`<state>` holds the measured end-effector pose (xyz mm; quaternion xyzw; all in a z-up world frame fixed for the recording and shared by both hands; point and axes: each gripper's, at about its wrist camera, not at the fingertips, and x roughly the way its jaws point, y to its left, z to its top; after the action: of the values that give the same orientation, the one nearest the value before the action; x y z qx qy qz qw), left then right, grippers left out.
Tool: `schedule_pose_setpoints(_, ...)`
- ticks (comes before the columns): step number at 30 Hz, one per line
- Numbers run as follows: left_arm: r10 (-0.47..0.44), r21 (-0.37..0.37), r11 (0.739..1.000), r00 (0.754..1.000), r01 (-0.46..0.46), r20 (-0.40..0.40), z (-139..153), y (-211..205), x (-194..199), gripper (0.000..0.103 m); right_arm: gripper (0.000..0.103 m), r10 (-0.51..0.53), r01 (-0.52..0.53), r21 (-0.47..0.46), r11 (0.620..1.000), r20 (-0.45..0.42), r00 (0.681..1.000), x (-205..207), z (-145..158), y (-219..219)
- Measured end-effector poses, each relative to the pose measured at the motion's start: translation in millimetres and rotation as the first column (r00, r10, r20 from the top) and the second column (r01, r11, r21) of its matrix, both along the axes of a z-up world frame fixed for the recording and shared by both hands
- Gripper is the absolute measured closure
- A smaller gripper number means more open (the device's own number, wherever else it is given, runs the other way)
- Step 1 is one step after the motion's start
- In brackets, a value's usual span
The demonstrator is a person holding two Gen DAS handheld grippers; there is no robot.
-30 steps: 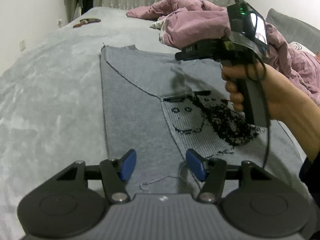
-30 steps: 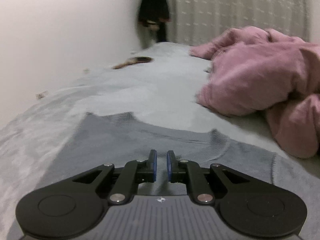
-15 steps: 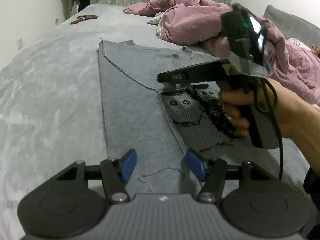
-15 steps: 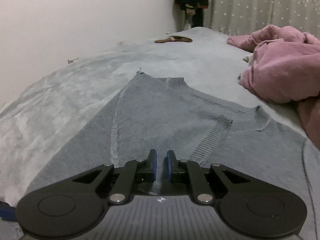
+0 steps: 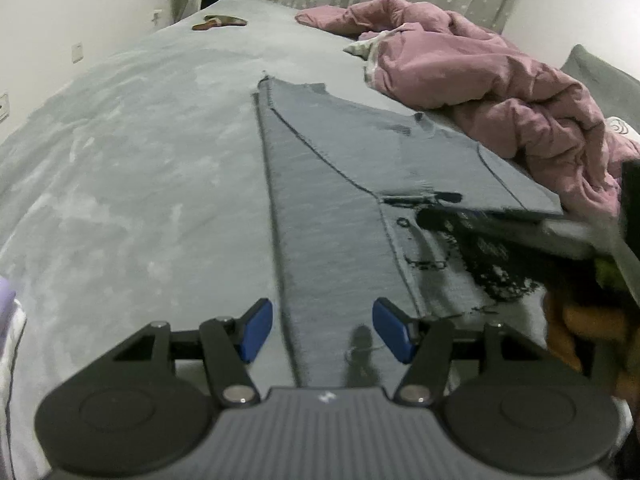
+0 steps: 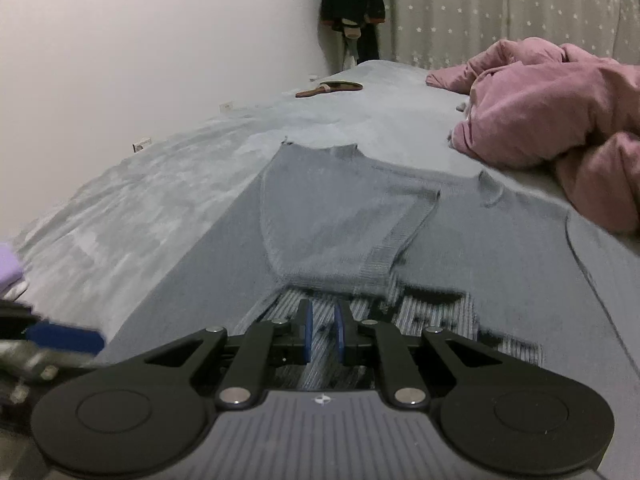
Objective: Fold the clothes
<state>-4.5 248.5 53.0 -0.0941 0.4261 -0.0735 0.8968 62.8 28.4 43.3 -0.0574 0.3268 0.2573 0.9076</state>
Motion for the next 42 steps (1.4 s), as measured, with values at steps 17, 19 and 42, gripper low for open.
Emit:
schedule_pose_setpoints(17, 0.044, 0.131, 0.990, 0.999, -0.045, 0.009, -2.4, -12.9, -3.1, 0.045, 0.091, 0.121, -0.121, -0.042, 0.992, -0.005, 0.993, -87.8, -9.0, 21.6)
schedule_pose_setpoints(19, 0.041, 0.146, 0.988, 0.999, -0.043, 0.013, -2.6, -15.4, -3.5, 0.044, 0.091, 0.131, -0.130, -0.058, 0.990, -0.001, 0.991, -92.3, -8.7, 22.0)
schedule_pose_setpoints(42, 0.034, 0.248, 0.968, 0.999, -0.039, 0.026, -7.5, -34.7, -5.5, 0.039, 0.090, 0.180, -0.181, -0.087, 0.980, -0.020, 0.984, -153.2, -7.0, 13.8)
